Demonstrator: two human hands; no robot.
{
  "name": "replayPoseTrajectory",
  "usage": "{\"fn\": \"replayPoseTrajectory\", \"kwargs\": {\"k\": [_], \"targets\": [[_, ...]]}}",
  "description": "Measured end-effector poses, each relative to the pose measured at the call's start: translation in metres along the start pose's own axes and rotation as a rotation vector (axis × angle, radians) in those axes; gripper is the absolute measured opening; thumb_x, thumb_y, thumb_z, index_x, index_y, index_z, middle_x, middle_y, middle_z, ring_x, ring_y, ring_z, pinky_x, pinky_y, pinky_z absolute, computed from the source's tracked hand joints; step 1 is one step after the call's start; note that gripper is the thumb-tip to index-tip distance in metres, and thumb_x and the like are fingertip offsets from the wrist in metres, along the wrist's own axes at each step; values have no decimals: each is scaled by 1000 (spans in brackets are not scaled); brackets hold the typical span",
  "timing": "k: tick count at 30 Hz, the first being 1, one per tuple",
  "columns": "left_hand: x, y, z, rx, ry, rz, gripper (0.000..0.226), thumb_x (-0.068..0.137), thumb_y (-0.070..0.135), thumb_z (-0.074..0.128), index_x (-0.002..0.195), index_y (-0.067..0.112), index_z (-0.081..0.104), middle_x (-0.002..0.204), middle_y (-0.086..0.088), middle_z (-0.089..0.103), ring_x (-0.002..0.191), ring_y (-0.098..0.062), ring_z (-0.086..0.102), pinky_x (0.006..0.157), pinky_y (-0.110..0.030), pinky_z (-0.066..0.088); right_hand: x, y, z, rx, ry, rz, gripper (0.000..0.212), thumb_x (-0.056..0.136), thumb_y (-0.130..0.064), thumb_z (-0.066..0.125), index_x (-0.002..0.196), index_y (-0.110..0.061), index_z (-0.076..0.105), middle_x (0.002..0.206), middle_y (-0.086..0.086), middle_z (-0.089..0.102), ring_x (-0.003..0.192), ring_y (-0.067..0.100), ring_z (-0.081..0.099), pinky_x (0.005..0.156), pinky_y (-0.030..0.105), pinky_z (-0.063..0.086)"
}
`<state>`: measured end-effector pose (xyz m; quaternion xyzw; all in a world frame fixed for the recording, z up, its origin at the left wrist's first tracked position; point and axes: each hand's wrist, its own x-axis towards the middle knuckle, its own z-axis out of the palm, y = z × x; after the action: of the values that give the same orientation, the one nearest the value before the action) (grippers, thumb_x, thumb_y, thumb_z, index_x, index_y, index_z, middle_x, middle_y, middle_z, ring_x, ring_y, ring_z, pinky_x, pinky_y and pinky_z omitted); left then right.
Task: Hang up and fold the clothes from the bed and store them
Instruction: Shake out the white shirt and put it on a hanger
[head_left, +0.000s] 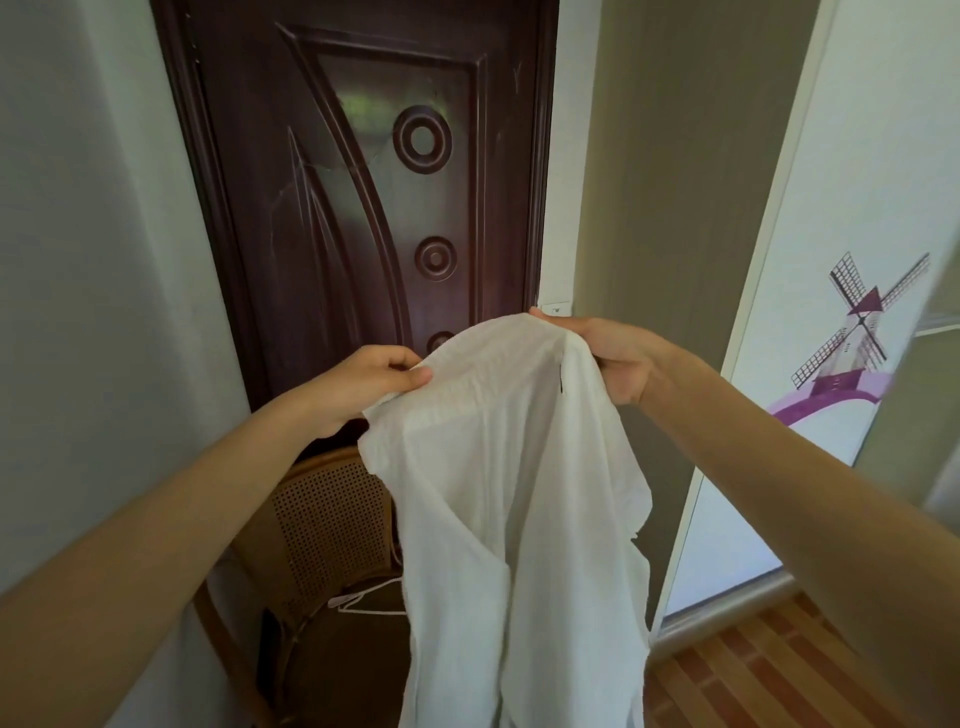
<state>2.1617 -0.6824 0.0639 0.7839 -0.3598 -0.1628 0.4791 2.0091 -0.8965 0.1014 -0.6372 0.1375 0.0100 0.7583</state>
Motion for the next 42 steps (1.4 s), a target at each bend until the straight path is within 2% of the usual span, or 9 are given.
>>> {"fn": "replayPoseTrajectory", "kwargs": {"k": [6,11,14,16,19,25,31,36,42], "targets": [[6,-9,17,271,215,233,9,90,16,68,96,22,67,97,8,69,92,-1,63,91,-23,51,5,-3,5,7,-24,-11,40,98,-41,49,100,-6,68,89,8,74,77,19,73,73,32,60],[-16,8,49,388,266,705,44,89,50,58,116,18,69,107,10,69,98,-1,63,87,-19,48,8,-13,9,21,-29,-41,43,97,-42,50,101,-3,66,93,14,72,80,24,72,71,35,61],[-15,9,67,474,211,643,50,83,58,63,118,23,65,100,13,68,89,-2,62,80,-24,51,5,-18,14,15,-9,-32,39,94,-42,56,90,-4,64,82,12,68,71,22,69,65,33,61],[-9,9,75,414,257,674,18,88,38,68,93,21,67,74,9,64,66,-5,59,66,-32,52,4,-19,14,10,-8,-33,35,92,-41,58,88,-6,62,81,10,66,70,20,67,64,32,60],[-5,8,75,270,284,622,34,92,28,67,65,12,52,53,-2,48,47,-8,40,51,-27,38,0,-20,6,-7,-9,-20,37,87,-40,61,94,-5,63,92,12,67,79,23,68,70,35,61],[-7,25,53,107,227,514,35,94,23,62,62,27,49,55,17,48,54,-1,43,59,-19,32,-11,-20,-19,-139,139,22,38,93,-36,63,119,-9,65,106,9,73,86,21,72,74,33,61],[-9,46,44,-131,-142,220,18,80,24,75,86,11,64,85,-3,69,80,-20,66,73,-32,52,-15,-24,-25,-255,74,57,47,79,-38,70,116,-9,68,113,9,72,95,23,71,76,35,59],[-11,54,34,12,-238,227,35,70,47,80,85,17,70,89,-1,72,84,-17,70,80,-32,54,-19,-33,-24,-513,-3,98,45,84,-39,65,121,-13,67,120,6,71,100,18,70,78,29,58],[-8,59,25,485,19,427,73,68,79,55,70,7,58,64,-8,54,59,-10,49,60,-31,37,-21,-35,-20,-816,33,117,31,92,-38,63,104,-12,74,105,5,76,96,19,73,85,34,57]]}}
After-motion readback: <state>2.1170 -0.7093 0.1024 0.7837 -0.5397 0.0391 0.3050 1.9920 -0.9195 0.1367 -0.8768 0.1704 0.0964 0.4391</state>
